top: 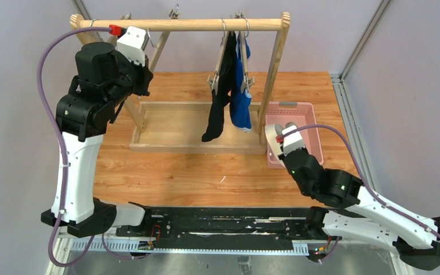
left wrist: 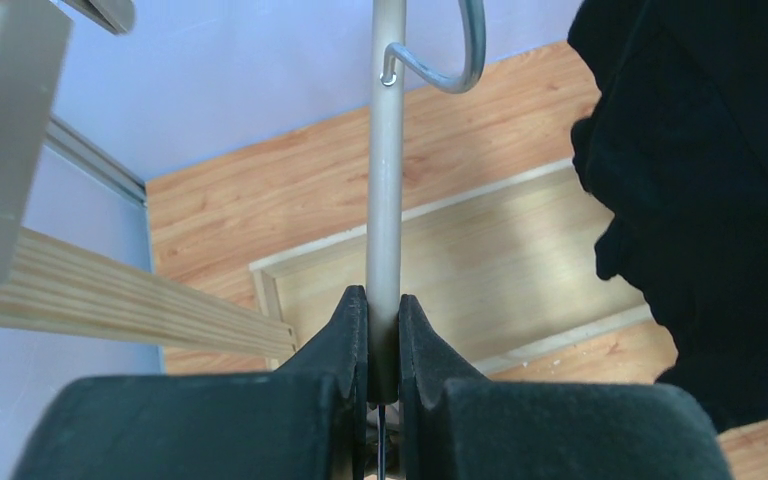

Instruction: Remove the underwear clipped to the hanger

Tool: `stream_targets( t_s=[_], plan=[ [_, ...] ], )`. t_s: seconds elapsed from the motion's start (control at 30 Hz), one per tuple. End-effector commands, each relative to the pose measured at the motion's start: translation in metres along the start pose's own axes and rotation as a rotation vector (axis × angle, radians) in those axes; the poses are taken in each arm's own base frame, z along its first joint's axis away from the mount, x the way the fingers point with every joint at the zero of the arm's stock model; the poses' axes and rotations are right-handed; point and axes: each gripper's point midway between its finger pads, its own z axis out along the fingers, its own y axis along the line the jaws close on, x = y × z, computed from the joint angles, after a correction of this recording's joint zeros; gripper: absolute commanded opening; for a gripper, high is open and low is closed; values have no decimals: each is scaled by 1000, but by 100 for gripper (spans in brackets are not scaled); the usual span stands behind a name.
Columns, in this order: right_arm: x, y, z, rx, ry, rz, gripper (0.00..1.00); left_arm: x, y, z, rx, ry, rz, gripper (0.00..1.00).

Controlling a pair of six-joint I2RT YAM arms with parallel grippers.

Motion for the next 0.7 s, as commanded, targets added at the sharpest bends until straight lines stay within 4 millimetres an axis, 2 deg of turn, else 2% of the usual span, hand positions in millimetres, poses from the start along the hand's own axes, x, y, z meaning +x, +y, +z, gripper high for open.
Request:
stream_targets(
  t_s=[0.0,0.17,0.27,0.4,0.67],
  plan=[
    [-4,-56,-15,258,-32,76,1,-29,13,-9,-38,-87,10,0],
    [-2,-97,-29,488,-53,130,0,-37,22,-6,-61,-102,4,0],
    [-1,-112,-36,565,-52,167,0,-40,27,-2,-67,-104,-1,0],
    [-1,-112,-31,545,-50,215,1,-41,42,2,-97,-101,-18,0],
    [-1,-102,-18,513,-22,178,1,-37,70,14,-91,-88,-45,0]
  ],
)
